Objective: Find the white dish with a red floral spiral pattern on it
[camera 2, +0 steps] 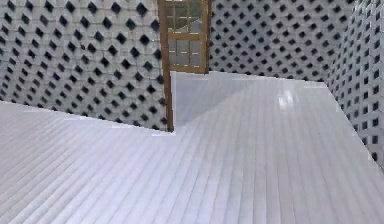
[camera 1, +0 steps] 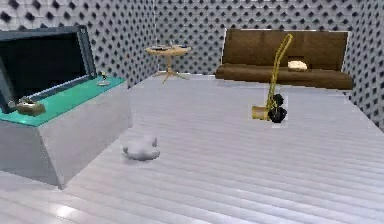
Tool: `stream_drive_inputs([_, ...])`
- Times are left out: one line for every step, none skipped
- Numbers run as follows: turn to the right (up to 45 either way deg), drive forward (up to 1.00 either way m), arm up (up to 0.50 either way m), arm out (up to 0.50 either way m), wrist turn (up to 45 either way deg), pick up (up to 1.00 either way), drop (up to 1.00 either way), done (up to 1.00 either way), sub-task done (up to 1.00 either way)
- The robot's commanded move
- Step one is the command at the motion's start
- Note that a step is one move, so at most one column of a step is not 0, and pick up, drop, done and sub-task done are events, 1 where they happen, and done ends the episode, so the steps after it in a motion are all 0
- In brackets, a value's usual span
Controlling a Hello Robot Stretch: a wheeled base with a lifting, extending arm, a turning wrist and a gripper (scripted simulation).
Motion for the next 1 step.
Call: stream_drive_inputs([0.0,1.0,0.0,0.0,0.0,0.0,0.0,0.0,0.0])
